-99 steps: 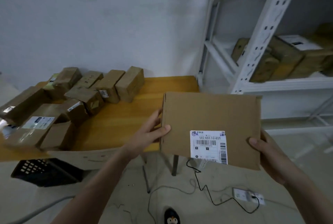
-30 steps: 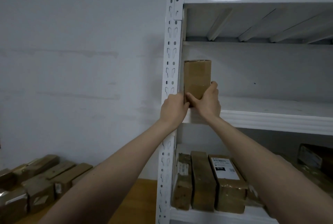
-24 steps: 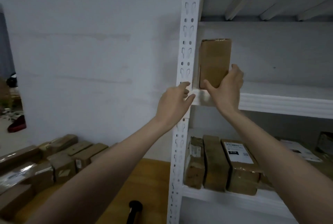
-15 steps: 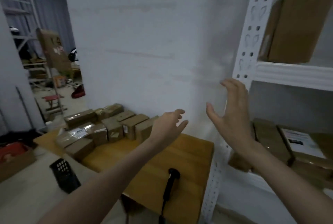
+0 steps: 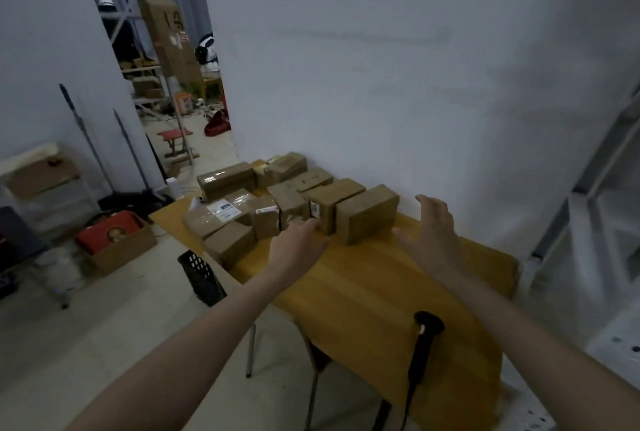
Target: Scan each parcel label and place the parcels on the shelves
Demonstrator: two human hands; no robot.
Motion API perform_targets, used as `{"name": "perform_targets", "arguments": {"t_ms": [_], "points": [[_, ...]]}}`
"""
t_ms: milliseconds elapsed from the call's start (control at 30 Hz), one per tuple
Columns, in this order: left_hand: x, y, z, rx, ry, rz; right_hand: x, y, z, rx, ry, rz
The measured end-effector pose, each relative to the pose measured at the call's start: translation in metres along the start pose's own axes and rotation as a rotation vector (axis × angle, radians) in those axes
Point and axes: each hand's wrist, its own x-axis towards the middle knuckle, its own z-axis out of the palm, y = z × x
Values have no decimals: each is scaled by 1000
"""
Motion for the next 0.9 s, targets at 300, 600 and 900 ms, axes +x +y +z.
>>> {"name": "perform_targets", "arguments": {"t_ms": [300,600,900], "points": [[182,-86,95,-49,-225,127,120,30,171,-127,-101,322],[308,-120,194,15,-406,367,218,64,291,-192,-145,634],[340,-121,241,-35,-455,437,267,77,331,-157,-116,731]]}}
